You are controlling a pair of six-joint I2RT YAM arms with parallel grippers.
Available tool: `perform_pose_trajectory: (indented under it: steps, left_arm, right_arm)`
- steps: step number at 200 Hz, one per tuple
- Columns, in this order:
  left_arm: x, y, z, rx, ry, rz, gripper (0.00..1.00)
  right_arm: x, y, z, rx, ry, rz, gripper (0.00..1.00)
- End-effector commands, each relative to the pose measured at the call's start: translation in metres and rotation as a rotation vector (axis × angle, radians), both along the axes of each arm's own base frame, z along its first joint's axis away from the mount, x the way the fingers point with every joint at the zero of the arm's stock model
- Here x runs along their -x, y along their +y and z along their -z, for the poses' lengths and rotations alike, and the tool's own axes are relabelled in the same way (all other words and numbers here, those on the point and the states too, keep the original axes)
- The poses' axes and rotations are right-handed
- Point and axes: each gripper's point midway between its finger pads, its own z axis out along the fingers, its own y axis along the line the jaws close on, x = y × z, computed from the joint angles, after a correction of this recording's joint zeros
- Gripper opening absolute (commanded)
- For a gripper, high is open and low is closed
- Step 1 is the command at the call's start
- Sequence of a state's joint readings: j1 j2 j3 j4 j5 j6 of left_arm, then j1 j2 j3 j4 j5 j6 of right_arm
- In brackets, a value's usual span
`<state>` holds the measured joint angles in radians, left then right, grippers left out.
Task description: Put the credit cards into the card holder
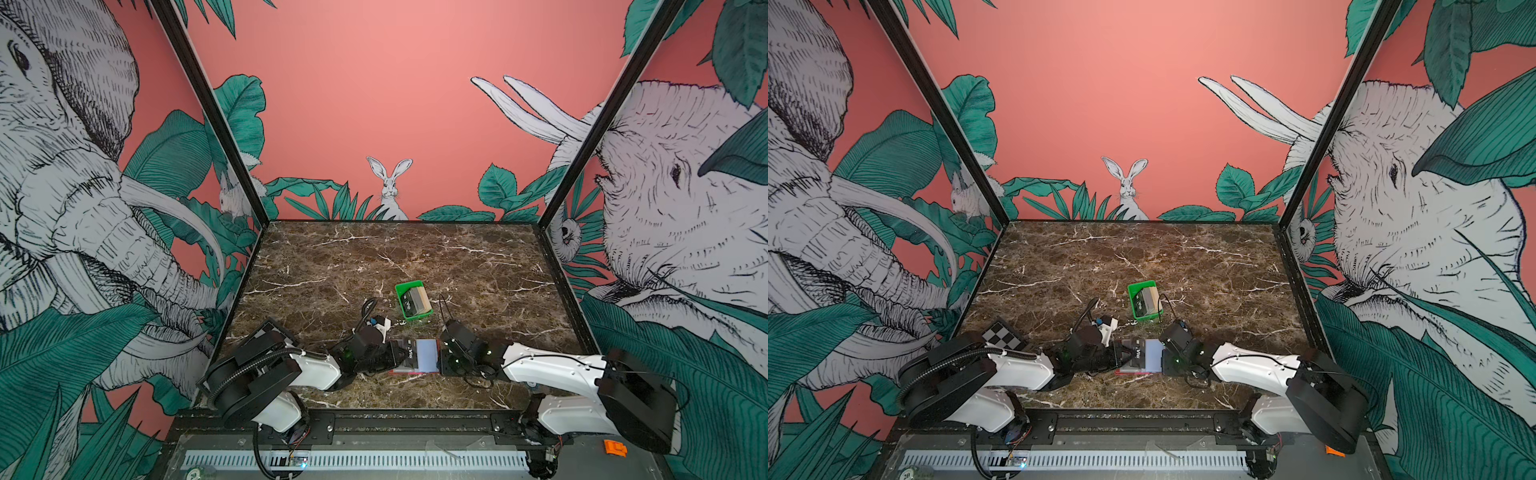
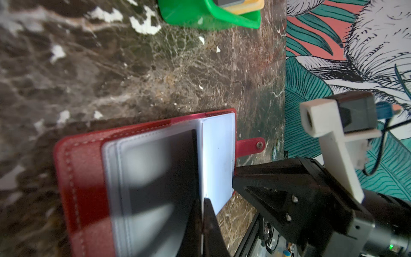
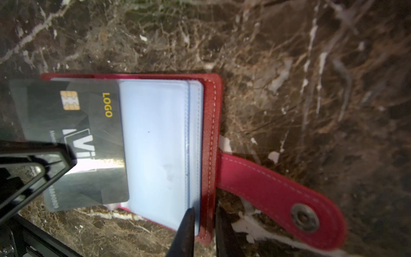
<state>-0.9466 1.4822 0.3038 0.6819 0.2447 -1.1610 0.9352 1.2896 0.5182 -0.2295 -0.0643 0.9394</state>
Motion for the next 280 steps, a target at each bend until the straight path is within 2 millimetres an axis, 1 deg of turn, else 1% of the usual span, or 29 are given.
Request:
perform_pose_trajectory:
  steps: [1, 19, 81, 116, 163, 205, 233, 280]
  left_arm:
    - [0.002, 0.001, 0.003, 0.013, 0.012, -0.008, 0.0]
    - [0.005, 0.003, 0.01, 0.001, 0.037, -0.013, 0.0]
    - [0.012, 0.009, 0.019, -0.015, 0.074, -0.017, 0.0]
    - [0.014, 0.005, 0.016, -0.006, 0.078, -0.002, 0.0]
    - [0.018, 0.001, 0.021, -0.008, 0.087, 0.012, 0.0]
    - [0.015, -0.005, 0.02, -0.002, 0.084, 0.013, 0.0]
    - [0.014, -0.004, 0.024, -0.035, 0.099, 0.007, 0.0]
    - [0.015, 0.003, 0.028, -0.125, 0.125, 0.005, 0.09]
  right_arm:
    - [-0.001, 0.0, 0.002, 0.008, -0.008, 0.011, 0.18]
    - [-0.001, 0.0, 0.002, 0.01, -0.008, 0.01, 0.18]
    - [-0.001, 0.0, 0.004, 0.014, -0.007, 0.01, 0.18]
    - [-0.001, 0.002, 0.006, 0.01, -0.002, 0.008, 0.18]
    - [-0.002, 0.002, 0.007, 0.011, -0.005, 0.019, 0.19]
    - [-0.002, 0.001, 0.009, 0.021, 0.0, 0.015, 0.19]
    - [-0.001, -0.001, 0.01, 0.028, 0.001, 0.018, 0.19]
    - [0.002, -0.007, 0.015, 0.066, 0.013, 0.019, 0.19]
